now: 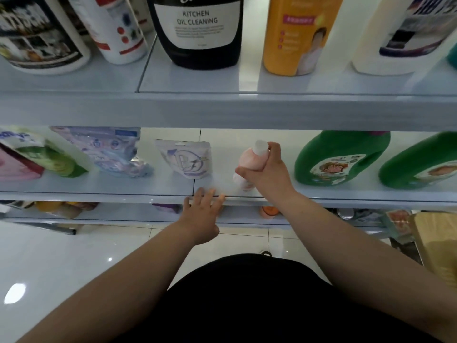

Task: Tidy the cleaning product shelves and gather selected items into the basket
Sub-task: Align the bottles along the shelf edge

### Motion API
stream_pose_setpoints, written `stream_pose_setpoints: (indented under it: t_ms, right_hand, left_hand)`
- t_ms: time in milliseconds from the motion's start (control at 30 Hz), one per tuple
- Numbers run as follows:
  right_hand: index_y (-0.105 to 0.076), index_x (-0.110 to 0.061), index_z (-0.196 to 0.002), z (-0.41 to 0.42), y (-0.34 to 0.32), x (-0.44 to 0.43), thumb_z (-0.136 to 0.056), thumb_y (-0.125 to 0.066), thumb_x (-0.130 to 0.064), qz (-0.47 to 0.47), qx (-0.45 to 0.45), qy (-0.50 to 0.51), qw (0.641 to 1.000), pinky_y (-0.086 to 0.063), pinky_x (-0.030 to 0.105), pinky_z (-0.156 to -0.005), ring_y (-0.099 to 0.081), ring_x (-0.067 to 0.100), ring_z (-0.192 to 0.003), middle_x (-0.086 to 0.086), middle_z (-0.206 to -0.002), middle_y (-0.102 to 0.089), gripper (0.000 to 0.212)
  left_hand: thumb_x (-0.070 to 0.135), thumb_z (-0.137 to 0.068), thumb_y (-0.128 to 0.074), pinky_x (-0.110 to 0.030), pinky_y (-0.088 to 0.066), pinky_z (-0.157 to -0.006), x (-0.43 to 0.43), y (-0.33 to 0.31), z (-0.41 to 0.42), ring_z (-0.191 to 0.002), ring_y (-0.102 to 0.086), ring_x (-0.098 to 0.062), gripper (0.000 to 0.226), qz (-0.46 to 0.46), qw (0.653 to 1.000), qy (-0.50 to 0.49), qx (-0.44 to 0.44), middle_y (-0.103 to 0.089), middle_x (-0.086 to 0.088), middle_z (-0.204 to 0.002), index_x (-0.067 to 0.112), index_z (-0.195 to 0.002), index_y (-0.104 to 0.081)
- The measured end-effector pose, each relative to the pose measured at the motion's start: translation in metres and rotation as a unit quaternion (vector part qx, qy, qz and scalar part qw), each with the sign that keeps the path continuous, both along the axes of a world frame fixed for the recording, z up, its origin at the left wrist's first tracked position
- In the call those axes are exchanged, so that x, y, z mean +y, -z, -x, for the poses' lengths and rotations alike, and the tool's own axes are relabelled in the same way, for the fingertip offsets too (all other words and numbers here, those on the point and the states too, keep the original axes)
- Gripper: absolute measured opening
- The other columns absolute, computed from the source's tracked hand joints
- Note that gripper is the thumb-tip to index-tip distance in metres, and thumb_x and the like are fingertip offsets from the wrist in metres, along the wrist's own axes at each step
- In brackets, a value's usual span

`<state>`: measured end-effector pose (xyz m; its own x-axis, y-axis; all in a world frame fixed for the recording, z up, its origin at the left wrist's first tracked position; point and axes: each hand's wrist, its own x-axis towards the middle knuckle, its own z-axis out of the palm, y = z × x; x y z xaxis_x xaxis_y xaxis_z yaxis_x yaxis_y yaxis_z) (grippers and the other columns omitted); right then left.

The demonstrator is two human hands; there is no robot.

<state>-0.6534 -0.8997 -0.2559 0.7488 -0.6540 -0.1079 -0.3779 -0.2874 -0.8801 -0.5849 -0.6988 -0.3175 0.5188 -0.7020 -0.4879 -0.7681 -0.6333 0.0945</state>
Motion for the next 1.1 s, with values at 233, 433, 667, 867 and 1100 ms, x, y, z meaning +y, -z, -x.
stream_pose_setpoints:
  t_ms: [233, 433, 667, 867, 1100]
  right_hand:
    - [-0.023, -0.042, -0.112, -0.018, 0.014, -0.006, -0.071, -0.089, -0.042, 0.056, 0.008, -0.001, 0.998, -0.041, 0.031, -0.079, -0.054, 0.023, -0.102, 0.000, -0.121, -0.050, 0.078]
    - [-0.027, -0.029, -0.120, -0.029, 0.018, 0.009, -0.078, -0.087, -0.038, 0.054, -0.001, 0.008, 0.998, -0.040, 0.032, -0.082, -0.049, 0.022, -0.101, 0.000, -0.119, -0.040, 0.074]
    - [-0.024, -0.023, -0.147, -0.011, 0.016, 0.018, -0.089, -0.073, -0.031, 0.034, 0.035, 0.011, 0.999, -0.041, 0.033, -0.093, -0.050, 0.023, -0.116, 0.009, -0.140, -0.041, 0.077]
    - [-0.061, -0.017, -0.127, 0.059, 0.025, 0.043, -0.095, -0.061, -0.028, 0.116, 0.195, -0.117, 0.967, -0.044, 0.030, -0.086, -0.062, 0.027, -0.114, 0.006, -0.122, -0.064, 0.034]
    - [-0.060, -0.025, -0.125, 0.144, 0.022, 0.067, -0.096, -0.058, -0.038, 0.211, 0.314, -0.223, 0.898, -0.051, 0.037, -0.085, -0.061, 0.024, -0.110, -0.002, -0.119, -0.065, 0.032]
  left_hand:
    - [0.035, -0.092, -0.056, -0.065, -0.011, -0.122, -0.006, 0.002, 0.004, -0.154, 0.011, -0.039, 0.089, -0.022, 1.000, 0.004, -0.022, 0.006, -0.007, -0.169, 0.026, -0.161, -0.001]
    - [0.031, -0.096, -0.053, -0.063, -0.011, -0.123, -0.008, -0.007, 0.010, -0.156, 0.009, -0.040, 0.087, -0.038, 0.999, 0.000, -0.009, 0.008, -0.009, -0.171, 0.023, -0.163, 0.002]
    - [0.031, -0.094, -0.052, -0.060, -0.026, -0.118, 0.017, -0.020, 0.023, -0.148, -0.023, -0.038, 0.073, -0.019, 0.998, 0.043, -0.029, -0.025, -0.009, -0.163, 0.021, -0.159, -0.019]
    - [0.031, -0.093, -0.052, -0.048, -0.047, -0.102, 0.036, -0.029, 0.039, -0.124, -0.050, -0.032, 0.043, 0.070, 0.997, 0.024, -0.009, -0.055, -0.011, -0.131, 0.015, -0.133, -0.048]
    - [0.035, -0.097, -0.052, -0.041, -0.049, -0.095, 0.029, -0.018, 0.079, -0.127, -0.051, -0.030, 0.050, 0.120, 0.990, 0.028, 0.071, -0.053, -0.009, -0.141, 0.017, -0.144, -0.047]
